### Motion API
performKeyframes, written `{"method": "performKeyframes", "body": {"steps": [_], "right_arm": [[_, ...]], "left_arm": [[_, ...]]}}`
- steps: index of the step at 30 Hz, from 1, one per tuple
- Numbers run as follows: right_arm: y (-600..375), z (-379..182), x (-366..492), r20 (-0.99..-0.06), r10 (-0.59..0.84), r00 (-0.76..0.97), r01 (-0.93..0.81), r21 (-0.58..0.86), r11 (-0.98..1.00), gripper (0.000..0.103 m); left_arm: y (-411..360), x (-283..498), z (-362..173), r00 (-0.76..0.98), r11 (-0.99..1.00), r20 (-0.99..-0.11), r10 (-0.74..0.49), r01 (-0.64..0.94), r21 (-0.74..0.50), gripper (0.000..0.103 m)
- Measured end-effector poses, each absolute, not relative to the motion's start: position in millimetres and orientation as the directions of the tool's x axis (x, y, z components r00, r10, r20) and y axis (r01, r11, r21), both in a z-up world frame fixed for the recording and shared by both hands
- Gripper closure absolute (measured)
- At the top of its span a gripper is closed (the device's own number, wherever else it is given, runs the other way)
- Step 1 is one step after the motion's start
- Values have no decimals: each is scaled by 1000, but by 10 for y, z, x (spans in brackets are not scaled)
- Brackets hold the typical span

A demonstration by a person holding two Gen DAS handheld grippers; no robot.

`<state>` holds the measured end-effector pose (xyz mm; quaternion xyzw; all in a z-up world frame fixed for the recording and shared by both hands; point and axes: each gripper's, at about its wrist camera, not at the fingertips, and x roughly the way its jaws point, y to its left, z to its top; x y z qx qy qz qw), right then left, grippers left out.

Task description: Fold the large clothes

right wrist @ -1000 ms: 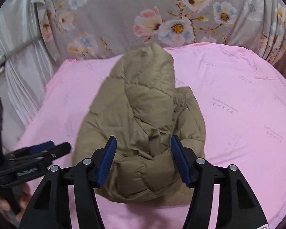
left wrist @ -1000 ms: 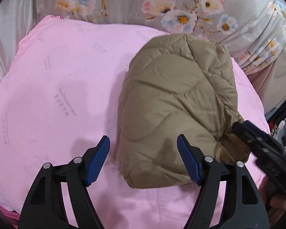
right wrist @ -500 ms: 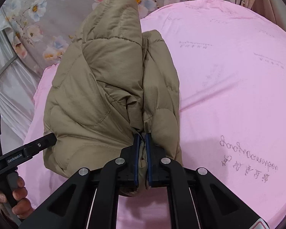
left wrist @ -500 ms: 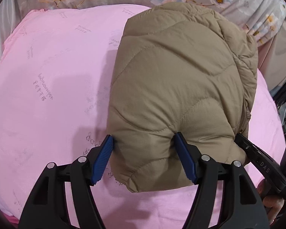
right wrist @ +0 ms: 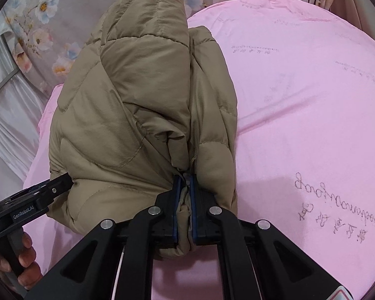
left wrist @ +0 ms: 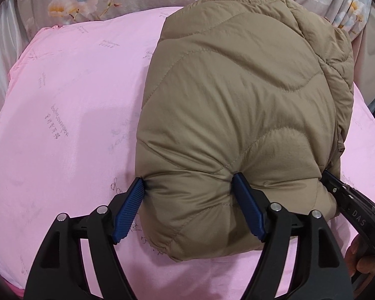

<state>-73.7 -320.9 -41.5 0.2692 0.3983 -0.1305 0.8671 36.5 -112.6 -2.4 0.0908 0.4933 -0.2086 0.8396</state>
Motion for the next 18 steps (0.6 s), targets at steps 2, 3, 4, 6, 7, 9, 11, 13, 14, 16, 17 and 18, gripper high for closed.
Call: {"method": "performKeyframes", "body": {"steps": [2,3,4,6,7,9,11,13,14,16,17,18], "right_arm": [[-3264,-375,-760,-763,13,646,440,387,810,99],[-3298,-311,-789,-767,25,642,445,398,802,98],[-3310,-232,-818,-767,28,641,448,404,798,96],[-3330,-14,-884,-749,9,663,437,397,807,91],[-3338,112,-913,-736,-15,677,437,386,813,88],[-3392,360,-929,-704,-41,709,432,387,815,84],[-3481,577,-876,-665,-31,746,414,427,804,81],[-3578,757,-746,-634,-28,773,403,456,793,70],[-3619,830,-669,-620,-34,784,399,461,792,66],[-3679,946,-477,-604,-52,795,400,458,794,52],[-3700,977,-374,-603,-51,796,398,460,794,49],[-3735,980,-233,-607,-40,794,396,466,791,44]], "left_arm": [[-1110,381,-4,421,896,-866,-270,439,-66,30],[-1072,402,19,412,895,-866,-284,439,-85,31],[-1012,431,50,394,892,-868,-303,438,-113,31],[-898,484,156,364,886,-865,-346,430,-174,32],[-843,511,212,366,887,-859,-358,422,-190,32],[-716,606,408,402,893,-837,-370,401,-202,33],[-625,745,601,437,896,-814,-382,390,-211,33],[-582,886,769,469,902,-795,-385,375,-215,33],[-567,981,868,496,907,-780,-382,362,-214,33],[-616,1160,1038,532,912,-757,-380,353,-210,33],[-652,1239,1089,533,910,-753,-386,355,-215,33],[-702,1343,1129,525,907,-754,-395,353,-229,33]]}}
